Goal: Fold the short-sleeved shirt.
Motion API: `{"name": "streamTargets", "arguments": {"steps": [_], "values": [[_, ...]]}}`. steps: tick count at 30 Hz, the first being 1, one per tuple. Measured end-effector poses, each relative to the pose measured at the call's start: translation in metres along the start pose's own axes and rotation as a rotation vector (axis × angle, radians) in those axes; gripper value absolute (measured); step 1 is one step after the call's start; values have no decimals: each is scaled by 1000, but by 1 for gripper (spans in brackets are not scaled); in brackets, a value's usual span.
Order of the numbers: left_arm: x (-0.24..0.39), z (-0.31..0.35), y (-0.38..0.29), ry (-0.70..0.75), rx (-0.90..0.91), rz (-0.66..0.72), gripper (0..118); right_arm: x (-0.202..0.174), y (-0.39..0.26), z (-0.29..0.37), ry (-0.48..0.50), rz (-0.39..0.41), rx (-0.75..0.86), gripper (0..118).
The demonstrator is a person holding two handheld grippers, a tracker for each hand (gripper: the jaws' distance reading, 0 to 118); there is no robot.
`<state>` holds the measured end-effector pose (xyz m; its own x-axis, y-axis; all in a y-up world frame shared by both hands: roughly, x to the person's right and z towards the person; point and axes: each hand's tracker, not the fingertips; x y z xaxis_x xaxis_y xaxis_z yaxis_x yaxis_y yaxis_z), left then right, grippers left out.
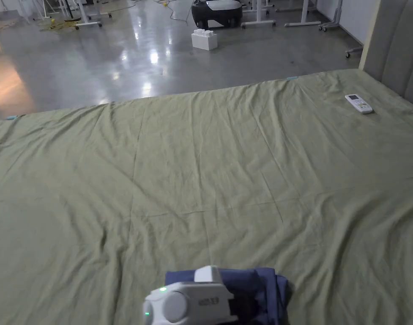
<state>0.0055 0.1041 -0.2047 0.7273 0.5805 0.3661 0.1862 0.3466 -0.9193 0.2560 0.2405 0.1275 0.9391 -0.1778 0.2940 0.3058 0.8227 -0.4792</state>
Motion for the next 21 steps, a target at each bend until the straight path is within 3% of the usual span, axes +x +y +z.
{"name": "streamTargets", "arguments": {"steps": [1, 4, 10, 13, 15, 17, 19, 21], "values": [[1, -6, -7, 10, 45, -30, 2, -1, 0, 0, -1, 9, -5, 0], [-2, 6, 0, -32, 86, 65, 2, -9, 1, -2, 7, 35, -19, 0], [9, 18, -3, -49, 167, -72, 2, -39, 9, -36, 128, 84, -68, 0], [20, 46, -4, -70, 231, -71, 3, -60, 15, -54, 186, 113, -88, 0], [23, 86, -9, -141, 357, -78, 20, -76, 23, -76, 224, 135, -109, 0], [21, 126, -14, -135, 441, -109, 54, -93, 31, -101, 259, 177, -143, 0], [10, 162, -22, -97, 493, -145, 67, -116, 38, -131, 307, 226, -164, 0], [-8, 189, -27, -93, 500, -104, 78, -137, 45, -168, 334, 226, -223, 0]]}}
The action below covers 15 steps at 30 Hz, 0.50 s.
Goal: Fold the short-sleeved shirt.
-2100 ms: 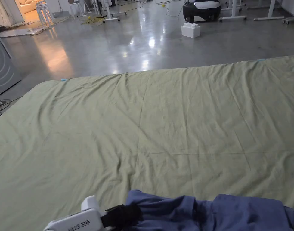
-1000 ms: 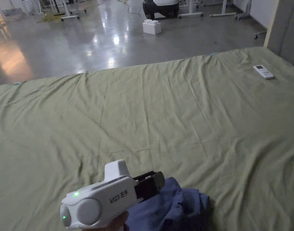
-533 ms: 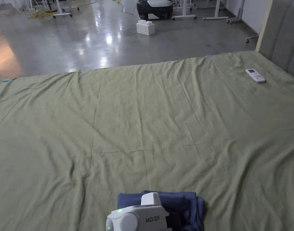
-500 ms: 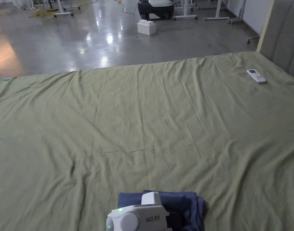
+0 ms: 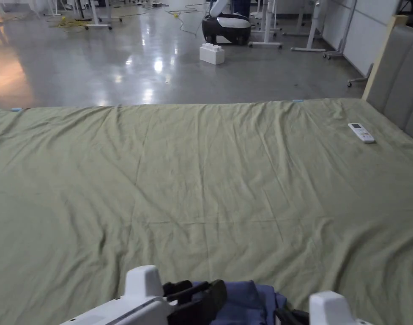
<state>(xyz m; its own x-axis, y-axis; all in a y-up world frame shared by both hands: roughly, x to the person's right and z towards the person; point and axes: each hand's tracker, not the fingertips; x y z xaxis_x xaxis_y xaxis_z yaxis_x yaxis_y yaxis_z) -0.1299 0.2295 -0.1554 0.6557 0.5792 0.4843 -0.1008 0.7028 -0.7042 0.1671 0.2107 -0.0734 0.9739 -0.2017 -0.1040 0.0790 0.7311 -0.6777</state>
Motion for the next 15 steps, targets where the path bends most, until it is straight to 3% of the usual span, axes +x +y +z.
{"name": "streamTargets", "arguments": {"steps": [2, 4, 7, 8, 10, 15], "values": [[-20, 18, 3, -13, -19, 137, 97, 0, 10, -39, 32, -20, -58, 0], [-35, 32, -3, -2, 25, 215, 99, 3, 12, -73, 18, -28, -175, 0], [-52, 41, -10, 32, 8, 212, 111, 6, -3, -98, -196, 165, -304, 0], [-60, 40, -13, 33, -10, 221, 111, 14, -10, -103, -157, 152, -323, 0], [-73, 34, -17, 30, -37, 247, 111, 23, -10, -99, -121, 5, -272, 0], [-111, -2, -21, -30, -80, 420, 111, 29, -8, -105, -110, -6, -316, 0]]}}
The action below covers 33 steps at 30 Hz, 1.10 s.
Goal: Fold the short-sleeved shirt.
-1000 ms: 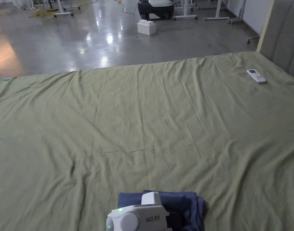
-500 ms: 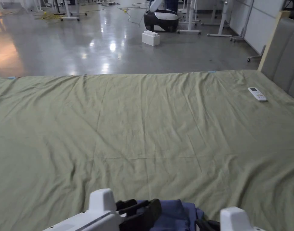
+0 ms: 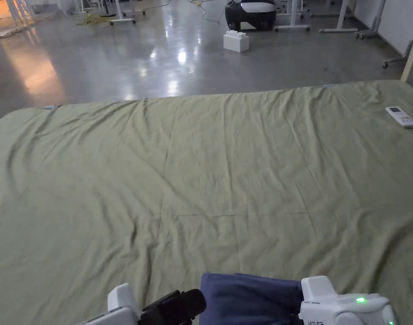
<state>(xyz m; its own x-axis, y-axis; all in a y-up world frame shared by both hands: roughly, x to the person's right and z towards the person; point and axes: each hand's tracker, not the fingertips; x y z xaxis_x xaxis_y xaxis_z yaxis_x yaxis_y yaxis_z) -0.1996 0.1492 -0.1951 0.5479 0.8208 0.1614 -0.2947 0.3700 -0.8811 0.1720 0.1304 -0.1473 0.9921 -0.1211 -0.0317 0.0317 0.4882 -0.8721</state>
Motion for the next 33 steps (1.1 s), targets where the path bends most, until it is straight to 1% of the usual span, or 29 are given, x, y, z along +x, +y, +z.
{"name": "streamTargets", "arguments": {"steps": [1, 4, 7, 8, 9, 10, 11, 12, 13, 14, 15, 16, 18, 19, 20, 21, 22, 23, 24, 26, 28, 29, 30, 32, 33], "values": [[-5, -9, 2, -13, -6, 5, 112, 1, -1, -1, 5, -6, 0, 0], [-17, -40, 4, -18, -78, -38, 111, 5, -4, 1, 22, -20, 7, 0], [-26, -66, -2, -49, -182, 34, 111, 6, -1, 0, 32, -11, -1, 0], [-26, -72, -3, -45, -188, 42, 109, 6, 1, 0, 33, -13, -6, 0], [-26, -76, -4, -55, -181, 25, 103, 6, 0, 0, 34, -13, -8, 0], [-23, -79, -4, -74, -183, 8, 89, 6, 0, 0, 34, -11, -9, 0], [-19, -83, -3, -86, -187, -6, 56, 6, -1, 1, 36, -9, -6, 0], [-15, -87, -3, -31, -191, -32, 30, 7, -1, 1, 38, -12, -2, 0], [-12, -91, -3, 35, -209, -84, 24, 7, -3, 1, 39, -15, 3, 0], [-8, -95, -5, 65, -214, -143, 23, 8, -4, 1, 43, -21, 10, 0], [-7, -97, -4, 58, -233, -146, 22, 9, -5, 2, 46, -28, 16, 0], [-6, -97, -2, 43, -226, -117, 21, 9, -5, 3, 49, -35, 18, 0], [0, -87, 1, 52, -214, -103, 20, 10, -3, 12, 71, -47, 36, 0], [4, -80, 3, 43, -190, -100, 20, 9, -4, 21, 87, -67, 90, 0], [7, -64, 8, 16, -128, -66, 20, 7, -6, 34, 117, -78, 178, 0], [7, -49, 14, -38, -114, 0, 20, 6, -6, 47, 163, -93, 235, 0], [8, -35, 21, -61, -112, 14, 20, 5, -6, 58, 211, -113, 259, 0], [11, -15, 29, -36, -100, -24, 20, 4, -6, 68, 249, -128, 280, 0], [13, 6, 41, 3, -82, -79, 20, 4, -6, 79, 261, -139, 290, 0], [-5, 50, 73, 103, -49, -152, 20, 4, -10, 92, 263, -155, 301, 0], [-23, 97, 103, 199, -22, -171, 20, 7, -16, 100, 274, -185, 302, 0], [-35, 122, 119, 264, -4, -160, 20, 12, -19, 97, 277, -219, 293, 0], [-43, 148, 136, 325, 16, -110, 20, 14, -22, 98, 278, -244, 283, 0], [-66, 185, 164, 438, 37, -83, 20, 16, -29, 99, 260, -250, 294, 0], [-80, 198, 178, 463, 48, -57, 20, 16, -31, 98, 249, -255, 292, 0]]}}
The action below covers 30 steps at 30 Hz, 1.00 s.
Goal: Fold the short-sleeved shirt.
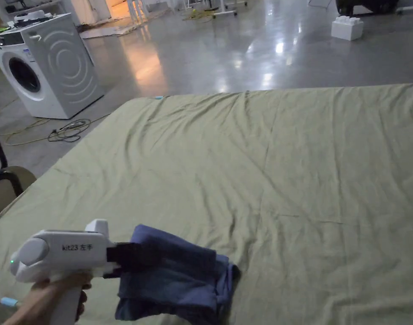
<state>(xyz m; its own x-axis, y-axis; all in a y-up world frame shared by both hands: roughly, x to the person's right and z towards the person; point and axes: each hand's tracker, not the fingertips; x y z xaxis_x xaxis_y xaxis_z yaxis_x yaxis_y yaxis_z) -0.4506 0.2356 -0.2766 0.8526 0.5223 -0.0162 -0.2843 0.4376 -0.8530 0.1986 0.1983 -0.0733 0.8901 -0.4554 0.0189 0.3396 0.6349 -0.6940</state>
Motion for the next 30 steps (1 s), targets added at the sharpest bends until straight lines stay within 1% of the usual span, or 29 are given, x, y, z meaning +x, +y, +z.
{"name": "streamTargets", "arguments": {"steps": [3, 4, 5, 6, 7, 8, 9, 11, 12, 13, 14, 16, 18, 19, 20, 21, 23, 25, 27, 29, 30], "values": [[-29, -3, 15, 54, 59, 128, 20, 8, -7, -4, -7, -29, -12, 0], [-34, -8, 16, 48, 77, 143, 20, 12, -10, -6, -5, -41, -22, 0], [-64, -21, 29, 32, 64, 118, 22, 15, -12, -7, -11, -48, -31, 0], [-68, -32, 32, 62, 51, 142, 34, 17, -14, -6, -21, -48, -38, 0], [-72, -39, 34, 153, 43, 156, 54, 19, -15, -6, -29, -44, -51, 0], [-42, -33, 20, 218, 54, 140, 84, 21, -16, -5, -36, -40, -63, 0], [-32, -32, 15, 259, 69, 126, 97, 24, -16, -3, -42, -38, -65, 0], [-22, -20, 18, 348, 104, 105, 96, 27, -16, 2, -57, -34, -67, 0], [-27, -14, 27, 383, 124, 91, 96, 29, -16, 5, -68, -31, -58, 0], [-17, -3, 29, 384, 141, 52, 96, 31, -15, 7, -72, -30, -44, 0], [-3, 14, 28, 386, 197, 3, 96, 32, -14, 9, -74, -35, -25, 0], [32, 47, 25, 350, 287, -97, 96, 34, -8, 15, -81, -40, 35, 0], [72, 87, 10, 260, 386, -206, 96, 28, 5, 27, -100, -20, 113, 0], [91, 105, 2, 208, 394, -268, 96, 23, 13, 36, -122, 17, 154, 0], [112, 123, -10, 171, 414, -335, 96, 17, 20, 46, -137, 75, 201, 0], [140, 135, -28, 163, 474, -395, 96, 11, 28, 57, -155, 134, 245, 0], [179, 157, -53, 165, 569, -493, 96, -3, 41, 77, -198, 228, 335, 0], [219, 169, -82, 172, 677, -595, 95, -19, 53, 96, -214, 295, 426, 0], [256, 168, -113, 204, 787, -677, 95, -29, 62, 110, -215, 316, 509, 0], [281, 158, -133, 318, 899, -741, 94, -38, 68, 123, -204, 303, 562, 0], [295, 152, -144, 348, 939, -754, 93, -42, 69, 129, -207, 300, 589, 0]]}}
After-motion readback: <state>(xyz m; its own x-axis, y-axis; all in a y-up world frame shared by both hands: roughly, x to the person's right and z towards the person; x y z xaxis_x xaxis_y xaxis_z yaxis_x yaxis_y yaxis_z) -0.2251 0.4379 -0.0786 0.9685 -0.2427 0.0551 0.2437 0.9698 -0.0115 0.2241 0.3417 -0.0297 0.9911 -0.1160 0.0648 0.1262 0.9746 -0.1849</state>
